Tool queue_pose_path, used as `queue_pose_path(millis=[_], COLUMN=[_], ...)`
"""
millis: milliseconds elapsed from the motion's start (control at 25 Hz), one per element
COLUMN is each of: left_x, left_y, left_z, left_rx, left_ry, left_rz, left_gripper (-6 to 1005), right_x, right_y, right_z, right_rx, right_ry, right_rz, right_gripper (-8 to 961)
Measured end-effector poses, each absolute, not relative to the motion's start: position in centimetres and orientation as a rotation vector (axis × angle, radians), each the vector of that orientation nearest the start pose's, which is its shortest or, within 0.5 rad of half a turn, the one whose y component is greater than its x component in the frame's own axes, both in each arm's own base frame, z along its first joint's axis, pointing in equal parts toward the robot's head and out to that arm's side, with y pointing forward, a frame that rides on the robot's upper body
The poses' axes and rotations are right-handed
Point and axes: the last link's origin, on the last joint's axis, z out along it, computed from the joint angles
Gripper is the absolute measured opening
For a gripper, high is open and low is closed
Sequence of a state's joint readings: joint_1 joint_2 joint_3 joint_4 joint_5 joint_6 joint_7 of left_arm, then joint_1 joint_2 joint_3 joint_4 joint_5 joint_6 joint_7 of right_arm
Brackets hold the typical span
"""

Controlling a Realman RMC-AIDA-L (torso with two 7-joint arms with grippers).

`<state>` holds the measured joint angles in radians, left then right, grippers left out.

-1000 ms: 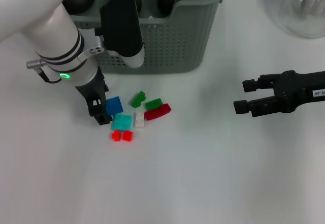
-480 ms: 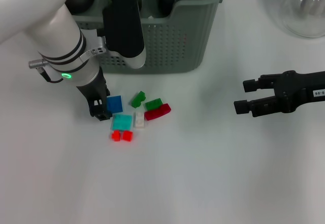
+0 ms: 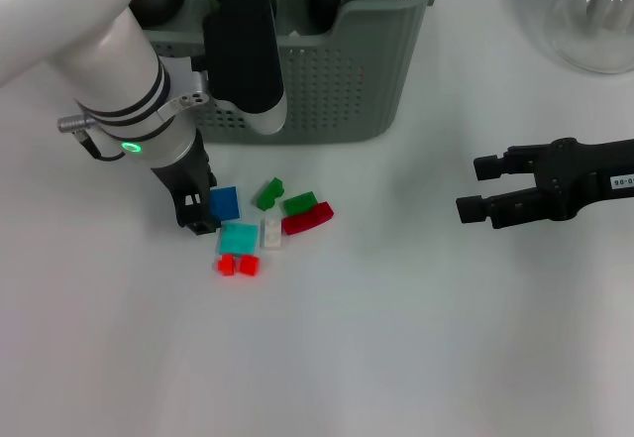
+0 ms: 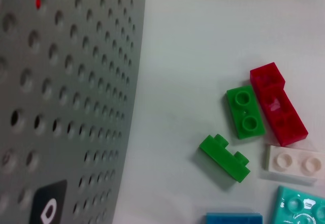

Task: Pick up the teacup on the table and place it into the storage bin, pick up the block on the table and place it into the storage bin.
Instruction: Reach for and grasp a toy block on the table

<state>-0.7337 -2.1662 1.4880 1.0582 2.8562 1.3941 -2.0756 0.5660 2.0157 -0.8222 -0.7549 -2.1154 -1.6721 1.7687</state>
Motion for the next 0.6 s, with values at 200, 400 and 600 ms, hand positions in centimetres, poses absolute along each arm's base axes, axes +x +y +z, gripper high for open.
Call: queue_pose_path(millis=[200, 400, 600], left_x=[-19.52, -19.53, -19.42], left_y=[36.66, 36.74, 36.77], left_z=[-5.81, -5.74, -5.78], left_rx=[-2.752, -2.752, -2.753], left_ry=[-0.130, -0.131, -0.119], left_rz=[0.966, 0.964, 0.968], left_gripper=[520, 520, 520], right_x=[25.32, 25.38, 25.42], right_y=[32.89, 32.85, 32.82], right_z=[1.50, 1.50, 1.50], right_rx=[-2.906, -2.905, -2.904], right_ry=[0.966, 0.968, 0.970], right_rz=[0.451, 0.450, 0.450], right_gripper=[946, 946, 946])
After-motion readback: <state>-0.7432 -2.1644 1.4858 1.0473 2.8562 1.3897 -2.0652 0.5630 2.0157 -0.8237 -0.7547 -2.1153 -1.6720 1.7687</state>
